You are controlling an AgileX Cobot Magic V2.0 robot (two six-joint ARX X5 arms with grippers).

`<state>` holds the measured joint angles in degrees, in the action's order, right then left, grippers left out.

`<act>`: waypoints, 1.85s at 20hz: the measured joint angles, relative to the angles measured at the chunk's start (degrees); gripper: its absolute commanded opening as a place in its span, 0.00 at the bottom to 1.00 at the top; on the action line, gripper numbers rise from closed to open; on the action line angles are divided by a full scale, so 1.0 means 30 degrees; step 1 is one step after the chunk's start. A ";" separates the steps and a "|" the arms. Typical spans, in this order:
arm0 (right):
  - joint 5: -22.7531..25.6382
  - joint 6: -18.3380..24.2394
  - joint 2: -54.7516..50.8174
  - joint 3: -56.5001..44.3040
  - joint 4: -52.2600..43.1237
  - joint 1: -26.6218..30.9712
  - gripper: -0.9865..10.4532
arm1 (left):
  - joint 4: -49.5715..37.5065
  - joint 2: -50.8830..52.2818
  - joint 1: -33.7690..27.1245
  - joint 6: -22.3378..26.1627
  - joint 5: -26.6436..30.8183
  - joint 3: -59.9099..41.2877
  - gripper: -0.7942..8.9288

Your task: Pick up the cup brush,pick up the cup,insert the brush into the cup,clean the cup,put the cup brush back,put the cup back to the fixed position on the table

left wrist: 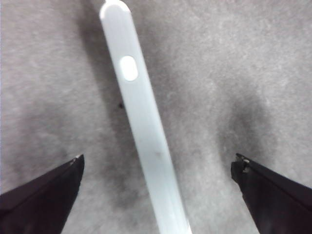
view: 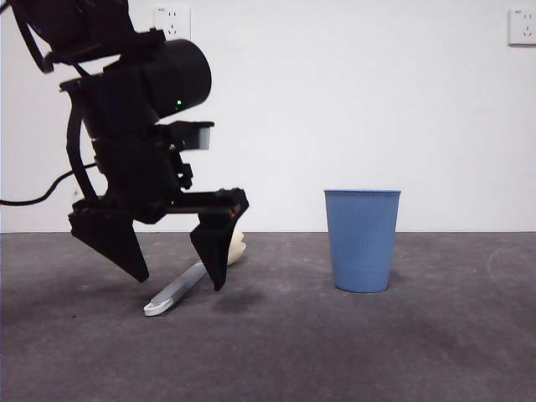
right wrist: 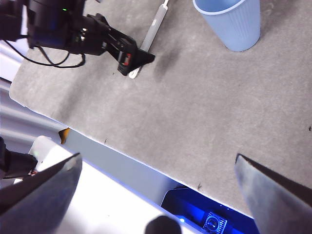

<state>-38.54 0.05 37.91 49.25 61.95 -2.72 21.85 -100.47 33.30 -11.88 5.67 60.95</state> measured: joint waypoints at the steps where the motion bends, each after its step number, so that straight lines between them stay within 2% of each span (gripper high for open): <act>1: 0.0000 0.0007 0.0000 0.0000 0.0000 0.0000 0.61 | -0.0044 -0.0146 0.0000 -0.0109 0.0000 0.0000 0.65; 4: 0.0000 0.0007 0.0000 0.0000 0.0000 0.0000 0.61 | -0.0211 -0.0255 0.0000 -0.0306 0.0007 0.0000 0.49; 7: 0.0000 0.0022 0.0000 0.0000 0.0000 0.0000 0.61 | -0.0204 -0.0386 0.0000 -0.0663 0.0211 0.0007 0.49; 8: 0.0000 0.0022 0.0000 0.0000 0.0000 0.0000 0.61 | -0.0182 -0.0612 0.0000 -0.0896 0.0182 0.0029 0.45; 11: 0.0000 0.0095 0.0000 0.0000 0.0000 0.0000 0.61 | -0.0087 -0.0903 0.0036 -0.1158 0.0430 0.0204 0.20; 13: 0.0000 0.0131 0.0000 0.0000 0.0000 0.0000 0.61 | -0.0160 -0.0903 0.0036 -0.1275 0.0423 0.0204 0.10; 14: -0.0007 0.0138 0.0007 0.0000 0.0000 0.0000 0.61 | -0.0168 -0.0903 0.0036 -0.1282 0.0386 0.0204 0.07; 21: -0.0007 0.0131 0.0007 0.0000 0.0007 0.0000 0.61 | 0.1122 0.0401 0.0044 -0.1253 0.0051 0.0146 0.07; 26: -0.0036 -0.0117 0.0874 0.0007 -0.0393 -0.0073 0.61 | 0.2390 0.4371 0.0029 -0.0146 0.0036 0.0146 0.07; 29: 0.0233 -0.0211 0.2062 0.0000 -0.3264 -0.0816 0.61 | 0.3971 0.7475 0.0007 0.0299 -0.0124 0.0146 0.07; 34: 0.4189 -0.0510 0.4073 -0.1647 -0.9012 -0.3963 0.61 | 0.6382 1.2291 0.0015 0.0794 -0.0474 0.0146 0.07; 37: 0.7665 -0.1129 0.5472 -0.3606 -1.3245 -0.6535 0.61 | 0.7854 1.4163 0.0015 0.0816 -0.0466 0.0146 0.07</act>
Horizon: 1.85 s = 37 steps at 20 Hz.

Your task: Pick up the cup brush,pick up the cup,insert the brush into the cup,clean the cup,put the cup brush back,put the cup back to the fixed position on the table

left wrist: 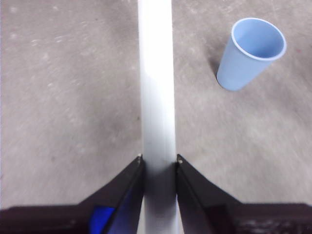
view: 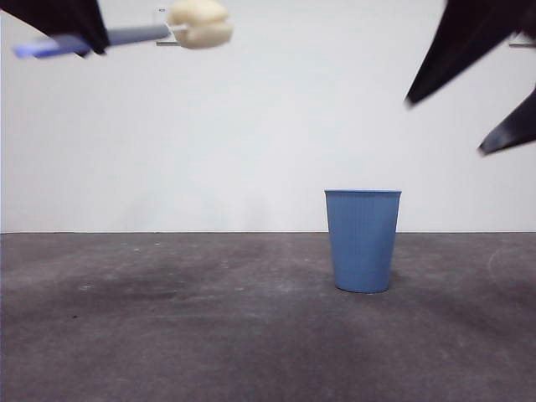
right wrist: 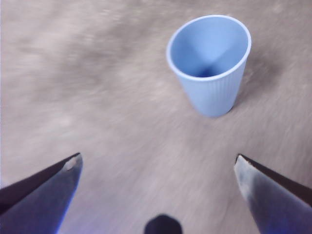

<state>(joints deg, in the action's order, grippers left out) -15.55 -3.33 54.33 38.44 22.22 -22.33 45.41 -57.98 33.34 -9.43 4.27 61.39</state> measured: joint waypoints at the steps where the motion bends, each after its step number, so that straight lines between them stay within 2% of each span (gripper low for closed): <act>1: 0.1107 -0.0182 0.0372 -0.0495 -0.1319 -0.0605 0.61 | 0.0437 0.0408 0.0000 0.0022 0.0000 0.0000 0.07; 2: 0.2171 -0.0335 0.0823 -0.1056 -0.2761 -0.1144 0.61 | 0.0911 0.0838 0.0000 0.0109 0.0000 0.0000 0.07; 6: 0.3738 -0.0903 0.2557 -0.2710 -0.7213 -0.1683 0.61 | 0.1698 0.1792 0.0000 0.0153 0.0007 0.0000 0.07; 13: 0.3847 -0.0816 0.7147 -0.3395 -1.3784 -0.1668 0.61 | 0.2244 0.1931 0.0000 0.0146 0.0007 0.0000 0.07; 19: 0.3825 -0.0364 1.0448 -0.3395 -1.8382 -0.0889 0.61 | 0.2798 0.1931 0.0000 0.0146 0.0007 0.0000 0.07; 33: 0.3687 0.0117 1.5096 -0.3373 -2.5485 -0.0539 0.60 | 0.2849 0.1923 0.0000 0.0131 0.0007 0.0000 0.07; 34: 0.3687 0.0117 1.5409 -0.3220 -2.5645 -0.0539 0.56 | 0.2849 0.1923 0.0000 0.0131 0.0007 0.0000 0.07; 37: 0.3687 0.0117 1.6072 -0.2703 -2.5718 -0.0539 0.55 | 0.2849 0.1923 0.0000 0.0131 0.0007 0.0000 0.07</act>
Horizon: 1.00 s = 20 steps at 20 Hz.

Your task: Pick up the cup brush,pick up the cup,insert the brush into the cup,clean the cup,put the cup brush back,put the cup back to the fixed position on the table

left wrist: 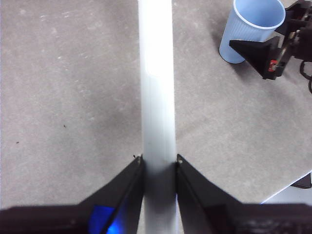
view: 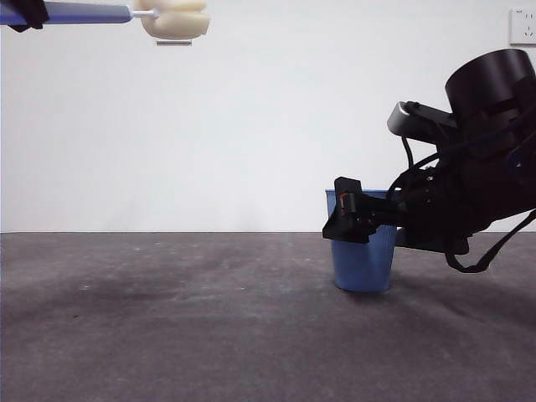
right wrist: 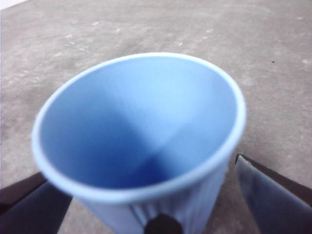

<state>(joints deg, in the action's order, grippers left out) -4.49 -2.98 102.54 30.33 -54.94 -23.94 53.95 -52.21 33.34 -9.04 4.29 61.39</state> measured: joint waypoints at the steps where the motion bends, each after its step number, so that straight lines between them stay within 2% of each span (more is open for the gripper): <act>1: 0.0000 0.0000 0.0087 0.0189 -0.0007 0.0000 0.50 | 0.0000 0.0007 0.0000 -0.0007 0.0000 0.0000 0.07; 3: 0.0000 0.0000 0.0102 0.0466 -0.0095 0.0000 0.35 | 0.0000 0.0000 0.0000 -0.0007 0.0000 0.0000 0.07; 6: 0.0000 0.0000 0.0102 0.0583 -0.0117 0.0000 0.23 | 0.0000 0.0000 0.0000 -0.0007 0.0000 0.0000 0.07; 8: 0.0000 0.0000 0.0102 0.0605 -0.0044 0.0000 0.09 | 0.0000 0.0000 0.0000 0.0000 0.0000 0.0000 0.07; 12: 0.0007 0.0000 -0.0248 0.0648 0.0714 -0.0066 0.07 | 0.0262 -0.0015 0.0000 0.0175 0.0007 0.0000 0.07; 15: 0.0029 0.0466 -0.2608 0.0656 0.4510 -0.0656 0.07 | 0.1202 -0.0488 0.0000 0.1319 0.0415 0.0000 0.07; 18: 0.0131 0.1829 -0.6331 0.0678 0.9100 -0.1450 0.07 | 0.1523 -0.1435 0.0000 0.3024 0.0444 0.0000 0.07; 20: 0.1035 0.2892 -0.8437 0.1078 1.3238 -0.1989 0.07 | 0.1523 -0.2069 0.0000 0.4022 0.0423 0.0000 0.07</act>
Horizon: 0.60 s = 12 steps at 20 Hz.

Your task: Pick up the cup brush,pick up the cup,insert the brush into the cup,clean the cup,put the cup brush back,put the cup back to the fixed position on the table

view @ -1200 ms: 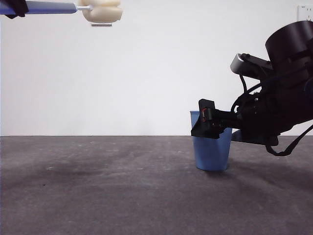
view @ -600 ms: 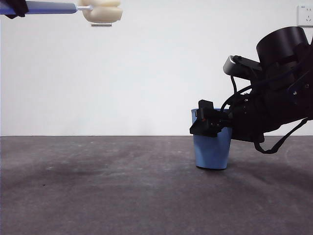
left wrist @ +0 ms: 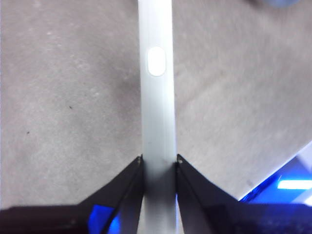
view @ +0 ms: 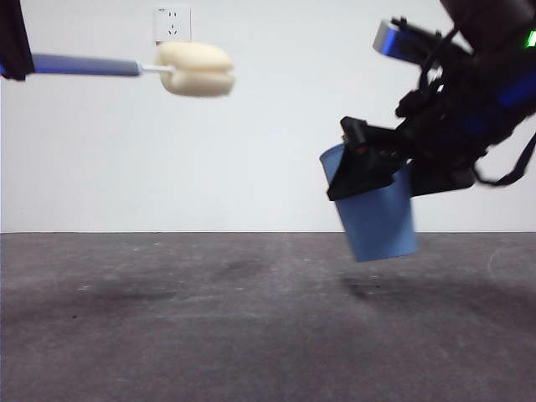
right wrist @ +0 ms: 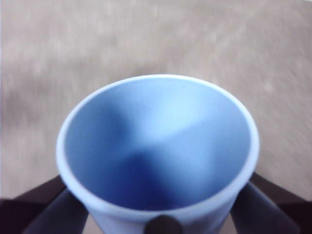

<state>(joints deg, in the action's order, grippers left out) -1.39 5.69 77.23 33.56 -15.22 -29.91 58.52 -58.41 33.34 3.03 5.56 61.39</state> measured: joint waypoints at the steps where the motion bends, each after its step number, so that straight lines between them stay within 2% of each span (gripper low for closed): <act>1: 0.0554 0.0583 -0.0699 0.0299 0.2215 -0.0284 0.07 | 0.0007 -0.0328 0.0000 0.0488 -0.0029 0.0000 0.07; 4: 0.2412 0.1974 -0.1639 0.1027 0.7847 -0.1027 0.07 | 0.0029 -0.1158 0.0000 0.1916 -0.0444 0.0000 0.07; 7: 0.4503 0.3643 -0.1625 0.2346 1.1540 -0.1800 0.07 | 0.0510 -0.1902 0.0000 0.3869 -0.1807 0.0000 0.07; 10: 0.6943 0.6207 -0.1625 0.3920 1.3449 -0.3075 0.07 | 0.1064 -0.2280 0.0015 0.5136 -0.2477 0.0000 0.07; 12: 0.7905 0.7876 -0.1625 0.4998 1.4149 -0.3621 0.07 | 0.1115 -0.2353 0.0204 0.5501 -0.2659 0.0000 0.07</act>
<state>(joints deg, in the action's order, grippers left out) 22.33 29.32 72.36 48.56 27.22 -40.77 61.87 -65.47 33.95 19.53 -2.42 61.39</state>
